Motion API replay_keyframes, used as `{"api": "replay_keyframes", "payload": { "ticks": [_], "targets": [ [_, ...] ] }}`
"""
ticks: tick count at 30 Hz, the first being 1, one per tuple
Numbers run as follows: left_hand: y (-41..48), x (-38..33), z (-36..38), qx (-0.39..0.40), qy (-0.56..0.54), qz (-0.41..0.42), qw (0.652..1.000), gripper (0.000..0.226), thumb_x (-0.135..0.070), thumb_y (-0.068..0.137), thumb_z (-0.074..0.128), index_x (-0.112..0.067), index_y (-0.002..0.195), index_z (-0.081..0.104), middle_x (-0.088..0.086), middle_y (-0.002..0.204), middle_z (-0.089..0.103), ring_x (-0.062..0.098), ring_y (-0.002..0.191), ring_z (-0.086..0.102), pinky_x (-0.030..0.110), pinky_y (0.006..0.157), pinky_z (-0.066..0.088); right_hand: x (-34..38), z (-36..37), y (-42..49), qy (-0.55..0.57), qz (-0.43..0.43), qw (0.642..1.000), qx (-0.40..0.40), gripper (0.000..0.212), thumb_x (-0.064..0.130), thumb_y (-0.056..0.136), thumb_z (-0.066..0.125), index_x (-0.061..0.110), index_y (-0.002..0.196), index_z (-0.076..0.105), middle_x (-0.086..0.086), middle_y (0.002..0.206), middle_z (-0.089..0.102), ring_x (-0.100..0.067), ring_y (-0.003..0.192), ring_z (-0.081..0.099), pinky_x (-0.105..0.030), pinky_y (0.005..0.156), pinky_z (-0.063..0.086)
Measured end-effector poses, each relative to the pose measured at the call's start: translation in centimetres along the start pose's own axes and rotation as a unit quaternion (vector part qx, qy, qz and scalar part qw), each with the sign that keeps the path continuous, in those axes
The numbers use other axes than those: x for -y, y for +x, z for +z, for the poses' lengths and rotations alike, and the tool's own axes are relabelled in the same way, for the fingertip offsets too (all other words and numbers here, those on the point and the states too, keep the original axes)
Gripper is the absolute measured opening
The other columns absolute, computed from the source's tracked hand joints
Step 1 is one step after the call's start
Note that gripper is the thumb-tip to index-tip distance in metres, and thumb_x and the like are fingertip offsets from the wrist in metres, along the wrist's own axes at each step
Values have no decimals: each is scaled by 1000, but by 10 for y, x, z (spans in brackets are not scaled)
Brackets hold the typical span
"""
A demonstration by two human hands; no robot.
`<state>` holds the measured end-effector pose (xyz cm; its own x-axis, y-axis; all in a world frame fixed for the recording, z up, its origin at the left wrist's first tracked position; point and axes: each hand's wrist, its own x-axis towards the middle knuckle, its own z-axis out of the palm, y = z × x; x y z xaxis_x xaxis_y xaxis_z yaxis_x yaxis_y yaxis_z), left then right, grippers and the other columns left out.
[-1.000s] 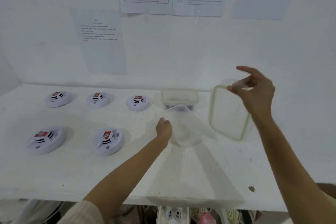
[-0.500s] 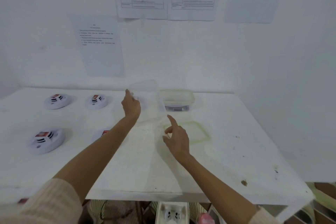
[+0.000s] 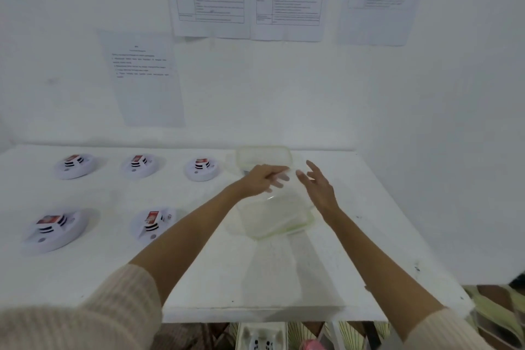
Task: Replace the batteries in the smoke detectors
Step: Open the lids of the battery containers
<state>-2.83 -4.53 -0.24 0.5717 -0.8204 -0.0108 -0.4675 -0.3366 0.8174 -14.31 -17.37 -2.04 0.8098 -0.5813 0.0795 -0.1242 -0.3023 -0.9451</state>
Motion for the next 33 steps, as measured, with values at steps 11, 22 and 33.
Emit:
{"api": "replay_keyframes", "payload": {
  "ticks": [11,22,33],
  "targets": [
    [-22,38,16,-189,4,-177,966,43,-27,99,40,-26,142,35,12,147,32,29,134,33,38,109,29,-22,19,11,-176,60,983,5,56,0,92,32,25,142,33,-1,142,45,-24,131,38,-44,113,18],
    [-34,47,29,-247,-94,-175,948,44,-24,101,36,-18,144,32,12,149,32,26,136,31,37,112,26,-21,24,-3,-126,93,986,60,59,7,94,34,29,147,19,-10,147,36,-29,128,41,-31,101,33],
    [-43,63,24,-207,144,-131,959,49,-34,99,39,-28,146,26,13,144,37,24,135,31,36,104,30,-26,36,-21,-192,-12,978,84,63,36,92,51,31,146,20,2,153,24,-19,139,28,-33,110,24]
  ]
}}
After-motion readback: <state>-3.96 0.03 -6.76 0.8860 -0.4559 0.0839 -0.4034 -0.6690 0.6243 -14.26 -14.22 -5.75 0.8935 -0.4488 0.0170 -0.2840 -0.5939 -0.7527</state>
